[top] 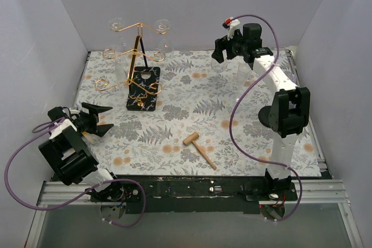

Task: Take the wine glass off the wine glass rack
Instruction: Place the wine glass at the center of the board, then pick up the wine glass from the wine rack.

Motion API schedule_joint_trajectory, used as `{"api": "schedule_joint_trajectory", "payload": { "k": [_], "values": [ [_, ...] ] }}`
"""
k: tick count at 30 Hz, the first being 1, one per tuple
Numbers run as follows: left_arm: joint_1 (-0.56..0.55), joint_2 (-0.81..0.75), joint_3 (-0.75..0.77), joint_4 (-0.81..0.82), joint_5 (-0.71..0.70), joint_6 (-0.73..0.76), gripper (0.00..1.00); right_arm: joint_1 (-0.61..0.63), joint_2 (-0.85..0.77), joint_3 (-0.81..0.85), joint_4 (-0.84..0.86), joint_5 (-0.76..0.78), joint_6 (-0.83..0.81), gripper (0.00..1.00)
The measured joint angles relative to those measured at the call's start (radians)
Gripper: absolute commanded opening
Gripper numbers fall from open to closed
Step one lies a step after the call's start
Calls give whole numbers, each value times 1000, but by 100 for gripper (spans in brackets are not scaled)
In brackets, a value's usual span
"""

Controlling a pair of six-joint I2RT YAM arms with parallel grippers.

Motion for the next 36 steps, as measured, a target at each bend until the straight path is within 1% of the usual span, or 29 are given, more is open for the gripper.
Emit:
{"api": "schedule_joint_trajectory", "payload": {
  "k": [11, 15, 18, 22, 24, 31, 34, 36],
  "values": [
    [0, 0, 0, 3, 6, -5, 82, 0, -9, 17, -2, -38, -2, 93],
    [0, 0, 1, 2, 6, -3, 82, -2, -27, 42, -8, -95, 11, 93],
    [0, 0, 12, 2, 6, 5, 82, -9, -69, 51, -7, -185, 44, 92],
    [1, 0, 42, 2, 6, 26, 82, -23, -149, 50, 25, -377, 129, 92],
    [1, 2, 60, 0, 7, 43, 83, -28, -194, 45, 70, -486, 196, 92],
    [1, 24, 139, -44, 18, 169, 87, -26, -303, 30, 365, -829, 437, 93],
    [1, 44, 185, -75, 26, 236, 88, -17, -342, -13, 497, -925, 490, 93],
    [1, 56, 211, -91, 30, 267, 88, -8, -371, -53, 565, -972, 496, 93]
  ]
}}
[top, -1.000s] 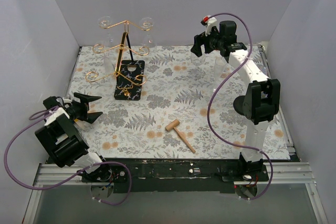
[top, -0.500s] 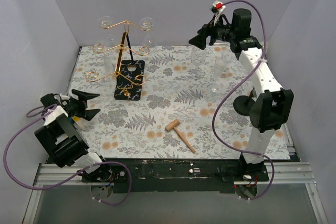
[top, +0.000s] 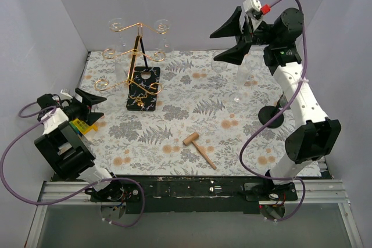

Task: Take the wine glass off the wine glass rack
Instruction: Pick up the wine glass from the wine rack.

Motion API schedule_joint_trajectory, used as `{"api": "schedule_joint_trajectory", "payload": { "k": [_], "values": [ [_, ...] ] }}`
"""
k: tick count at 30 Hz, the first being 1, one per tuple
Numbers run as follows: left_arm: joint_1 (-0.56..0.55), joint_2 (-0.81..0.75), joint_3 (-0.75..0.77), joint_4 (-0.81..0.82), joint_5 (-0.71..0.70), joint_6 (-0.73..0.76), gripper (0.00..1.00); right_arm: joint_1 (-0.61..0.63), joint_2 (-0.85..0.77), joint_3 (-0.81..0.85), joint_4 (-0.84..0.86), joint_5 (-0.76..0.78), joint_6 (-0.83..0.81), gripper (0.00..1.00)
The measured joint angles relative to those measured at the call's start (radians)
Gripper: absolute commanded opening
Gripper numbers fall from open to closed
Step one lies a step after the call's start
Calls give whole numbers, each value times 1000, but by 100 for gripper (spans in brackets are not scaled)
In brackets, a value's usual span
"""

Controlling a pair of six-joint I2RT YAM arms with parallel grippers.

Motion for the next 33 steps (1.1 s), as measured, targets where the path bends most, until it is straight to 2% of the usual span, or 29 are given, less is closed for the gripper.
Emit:
{"api": "schedule_joint_trajectory", "payload": {
  "k": [2, 8, 10, 13, 14, 15, 16, 17, 18, 33],
  "values": [
    [0, 15, 27, -13, 3, 26, 88, 11, -19, -21, 47, -27, -6, 93],
    [0, 57, 54, -26, 10, 58, 89, 43, -46, -37, 120, -52, -35, 81],
    [0, 64, 55, -27, 10, 59, 88, 43, -46, -38, 123, -51, -39, 65],
    [0, 66, 55, -27, 14, 59, 89, 42, -45, -38, 122, -48, -55, 30],
    [0, 66, 56, -27, 16, 58, 89, 42, -45, -37, 121, -48, -60, 26],
    [0, 66, 56, -26, 17, 58, 89, 42, -43, -37, 118, -48, -61, 31],
    [0, 66, 56, -26, 17, 57, 89, 42, -42, -35, 114, -46, -61, 49],
    [0, 66, 56, -26, 17, 55, 89, 42, -39, -34, 110, -44, -62, 74],
    [0, 66, 56, -26, 18, 54, 89, 42, -36, -33, 104, -39, -60, 83],
    [0, 66, 56, -12, 32, 31, 89, 42, -23, -21, 69, 10, -91, 89]
  ]
}}
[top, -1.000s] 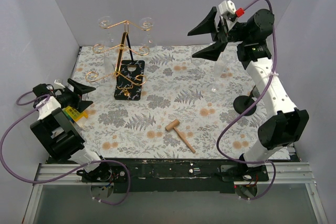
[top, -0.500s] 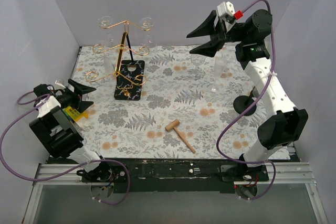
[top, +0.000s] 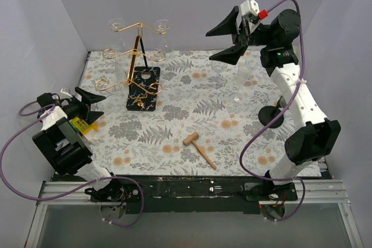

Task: Take the wine glass off the wine glass rack
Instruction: Pick up the wine glass from the wine rack.

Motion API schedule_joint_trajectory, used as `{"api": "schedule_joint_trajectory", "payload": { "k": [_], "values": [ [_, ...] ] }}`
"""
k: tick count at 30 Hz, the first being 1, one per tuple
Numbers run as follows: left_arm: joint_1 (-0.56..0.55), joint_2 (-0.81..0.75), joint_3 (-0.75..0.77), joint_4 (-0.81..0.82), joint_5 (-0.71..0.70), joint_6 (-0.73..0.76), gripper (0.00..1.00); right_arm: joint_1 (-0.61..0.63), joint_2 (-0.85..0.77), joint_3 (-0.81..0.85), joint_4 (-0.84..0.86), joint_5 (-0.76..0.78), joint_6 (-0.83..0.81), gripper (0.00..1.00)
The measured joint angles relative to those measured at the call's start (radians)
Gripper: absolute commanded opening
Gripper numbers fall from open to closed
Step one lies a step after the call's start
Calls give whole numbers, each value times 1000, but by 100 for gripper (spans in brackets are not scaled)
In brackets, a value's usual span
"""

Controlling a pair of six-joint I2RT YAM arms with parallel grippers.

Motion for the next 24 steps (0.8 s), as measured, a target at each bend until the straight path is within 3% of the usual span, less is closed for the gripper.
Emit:
{"api": "schedule_joint_trajectory", "payload": {
  "k": [9, 18, 24],
  "values": [
    [-2, 0, 21, -3, 10, 10, 90, 0, -3, -10, -82, 90, -79, 91],
    [-33, -5, 356, 89, -35, 104, 89, 22, -47, -47, -366, 650, -468, 85],
    [-127, -2, 484, 170, -101, 219, 91, 118, -11, 34, -603, 790, -679, 78]
  ]
}}
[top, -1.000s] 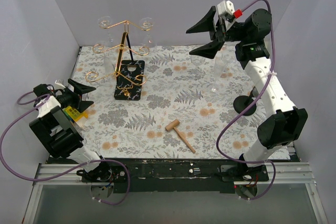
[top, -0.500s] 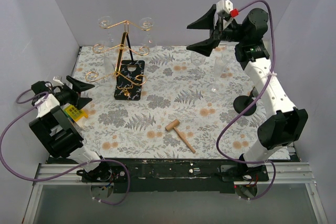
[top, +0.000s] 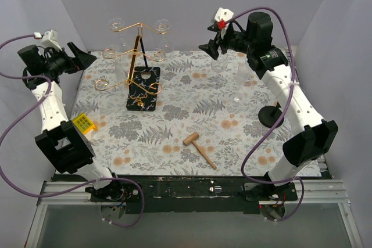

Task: Take the wine glass off the wine glass rack
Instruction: Pick up the wine glass from the wine rack.

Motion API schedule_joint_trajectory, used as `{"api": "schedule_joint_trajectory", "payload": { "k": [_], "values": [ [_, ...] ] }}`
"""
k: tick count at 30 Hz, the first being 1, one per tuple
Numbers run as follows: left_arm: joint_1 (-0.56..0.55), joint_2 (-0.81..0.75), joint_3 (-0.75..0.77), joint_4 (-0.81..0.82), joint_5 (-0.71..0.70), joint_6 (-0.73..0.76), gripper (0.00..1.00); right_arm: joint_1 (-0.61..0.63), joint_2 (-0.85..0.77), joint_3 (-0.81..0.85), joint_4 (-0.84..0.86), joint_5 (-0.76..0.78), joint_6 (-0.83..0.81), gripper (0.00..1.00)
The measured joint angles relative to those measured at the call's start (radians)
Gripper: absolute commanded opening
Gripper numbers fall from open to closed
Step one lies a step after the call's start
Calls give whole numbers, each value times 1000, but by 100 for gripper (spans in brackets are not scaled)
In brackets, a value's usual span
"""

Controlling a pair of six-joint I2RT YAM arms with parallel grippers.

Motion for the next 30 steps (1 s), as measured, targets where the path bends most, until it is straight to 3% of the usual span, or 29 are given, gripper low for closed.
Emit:
{"api": "schedule_joint_trajectory", "payload": {
  "k": [7, 13, 16, 22, 30],
  "values": [
    [-50, 32, -37, 248, 56, 253, 79, 32, 9, 12, -159, -21, -55, 80],
    [-46, 254, 4, 370, 177, 347, 65, 30, 2, 12, -269, 47, -91, 82],
    [-47, 333, 6, 377, 242, 366, 58, 30, 2, 17, -327, 91, -99, 82],
    [-63, 390, 7, 405, 359, 401, 57, 30, 0, 21, -424, 161, -127, 82],
    [-124, 383, -84, 686, 431, 254, 54, 30, -2, 21, -508, 235, -164, 83]
  ]
}}
